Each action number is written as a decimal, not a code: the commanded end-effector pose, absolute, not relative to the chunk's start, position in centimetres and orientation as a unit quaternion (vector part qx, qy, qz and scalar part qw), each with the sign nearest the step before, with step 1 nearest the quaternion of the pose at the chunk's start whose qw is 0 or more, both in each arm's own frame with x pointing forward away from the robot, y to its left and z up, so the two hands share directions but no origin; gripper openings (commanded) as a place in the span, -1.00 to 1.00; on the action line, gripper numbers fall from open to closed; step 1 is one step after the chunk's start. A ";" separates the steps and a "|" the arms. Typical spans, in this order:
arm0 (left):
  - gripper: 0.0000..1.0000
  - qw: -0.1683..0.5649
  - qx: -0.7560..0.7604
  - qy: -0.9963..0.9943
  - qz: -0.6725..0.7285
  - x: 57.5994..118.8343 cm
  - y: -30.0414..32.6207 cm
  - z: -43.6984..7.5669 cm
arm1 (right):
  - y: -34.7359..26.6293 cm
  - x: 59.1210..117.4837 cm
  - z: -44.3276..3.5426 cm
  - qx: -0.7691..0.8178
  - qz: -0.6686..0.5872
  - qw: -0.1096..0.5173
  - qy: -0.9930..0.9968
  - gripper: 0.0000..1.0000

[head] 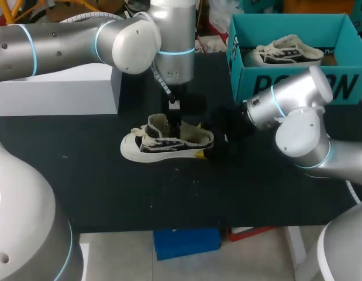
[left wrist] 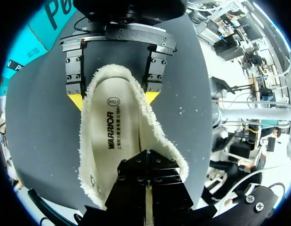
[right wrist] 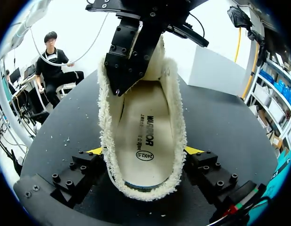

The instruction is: Take the shoe out of the shoebox, open the shoe tongue, remove and reinsert the insole, then place the shoe into the shoebox

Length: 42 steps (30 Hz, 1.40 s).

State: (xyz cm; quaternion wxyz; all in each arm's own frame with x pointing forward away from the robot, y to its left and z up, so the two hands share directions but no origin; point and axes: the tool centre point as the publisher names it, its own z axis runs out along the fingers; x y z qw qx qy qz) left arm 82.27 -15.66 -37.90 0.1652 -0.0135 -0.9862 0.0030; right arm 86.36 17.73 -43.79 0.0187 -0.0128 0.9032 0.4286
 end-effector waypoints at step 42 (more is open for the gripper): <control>-1.00 0.198 -0.005 -0.979 0.043 81.8 -16.4 -42.6 | 17.8 86.4 -43.9 -0.012 0.428 0.019 0.903 -1.00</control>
